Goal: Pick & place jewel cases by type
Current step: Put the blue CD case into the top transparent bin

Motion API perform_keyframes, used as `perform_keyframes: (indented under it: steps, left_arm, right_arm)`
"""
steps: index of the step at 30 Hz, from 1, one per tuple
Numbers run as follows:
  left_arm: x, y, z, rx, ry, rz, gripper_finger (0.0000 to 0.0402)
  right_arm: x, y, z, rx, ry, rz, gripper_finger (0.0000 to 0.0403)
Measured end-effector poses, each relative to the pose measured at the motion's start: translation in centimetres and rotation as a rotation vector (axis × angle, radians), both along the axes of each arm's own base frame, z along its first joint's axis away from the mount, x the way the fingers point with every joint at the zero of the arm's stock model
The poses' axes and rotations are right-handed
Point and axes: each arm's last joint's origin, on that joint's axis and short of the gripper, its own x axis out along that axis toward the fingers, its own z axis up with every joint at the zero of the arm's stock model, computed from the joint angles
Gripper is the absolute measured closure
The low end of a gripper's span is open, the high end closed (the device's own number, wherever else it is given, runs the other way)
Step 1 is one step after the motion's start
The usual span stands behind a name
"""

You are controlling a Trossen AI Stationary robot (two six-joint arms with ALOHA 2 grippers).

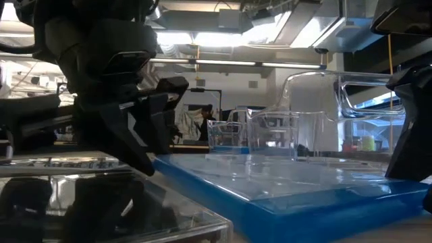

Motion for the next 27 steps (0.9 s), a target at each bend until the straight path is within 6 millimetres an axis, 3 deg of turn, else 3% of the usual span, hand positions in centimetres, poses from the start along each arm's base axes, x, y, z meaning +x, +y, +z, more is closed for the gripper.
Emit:
perform_keyframes:
  steps: [16, 21, 27]
  left_arm:
    - [-0.5, -1.9, 0.6, 0.227, -0.131, 0.052, 0.0300]
    - [-0.4, -2.5, 1.4, 0.310, -0.224, 0.072, 0.0300]
    - [0.3, -3.2, 2.9, 0.287, -0.368, 0.057, 0.0300]
  right_arm:
    - [0.0, 0.0, 0.0, -0.021, 0.008, 0.017, 0.0186]
    - [0.0, 0.0, 0.0, -0.051, 0.026, 0.068, 0.0186]
    - [0.0, 0.0, 0.0, -0.074, 0.037, 0.102, 0.0186]
